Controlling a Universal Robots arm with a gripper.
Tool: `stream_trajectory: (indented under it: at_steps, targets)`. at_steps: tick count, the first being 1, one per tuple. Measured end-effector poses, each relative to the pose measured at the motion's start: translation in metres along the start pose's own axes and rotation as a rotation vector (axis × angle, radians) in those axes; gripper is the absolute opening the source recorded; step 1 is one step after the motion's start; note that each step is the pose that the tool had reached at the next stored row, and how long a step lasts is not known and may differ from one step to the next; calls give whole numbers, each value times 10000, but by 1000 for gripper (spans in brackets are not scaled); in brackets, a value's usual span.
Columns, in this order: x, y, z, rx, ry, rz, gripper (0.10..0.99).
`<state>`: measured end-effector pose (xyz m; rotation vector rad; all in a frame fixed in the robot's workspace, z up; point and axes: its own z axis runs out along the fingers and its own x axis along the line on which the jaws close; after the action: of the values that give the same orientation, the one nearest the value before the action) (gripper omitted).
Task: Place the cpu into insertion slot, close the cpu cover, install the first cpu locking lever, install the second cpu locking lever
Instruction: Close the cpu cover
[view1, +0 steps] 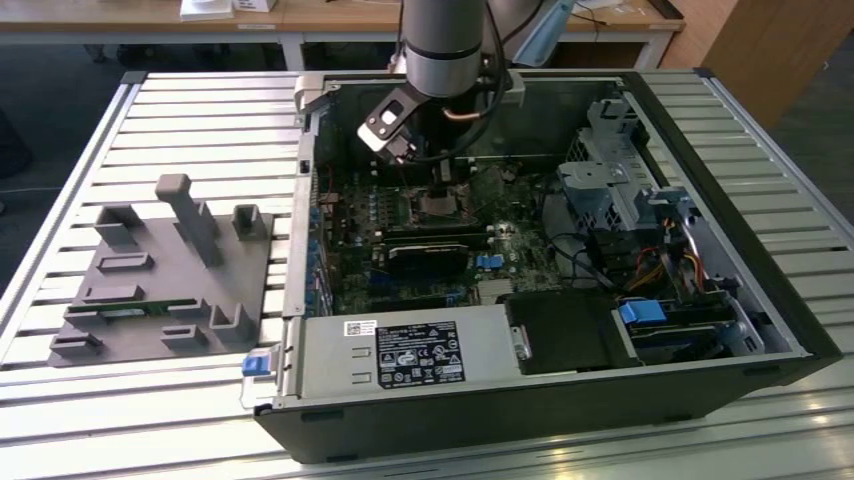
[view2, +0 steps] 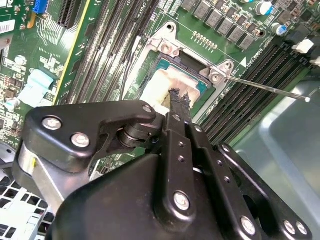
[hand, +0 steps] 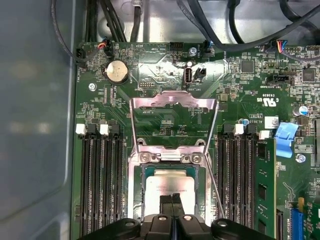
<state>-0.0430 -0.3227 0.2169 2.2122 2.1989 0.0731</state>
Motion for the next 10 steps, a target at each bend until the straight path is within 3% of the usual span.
stream_trajectory:
  at_steps: [10]
  targets:
    - [2, 5, -104, 0, 1, 0, 106]
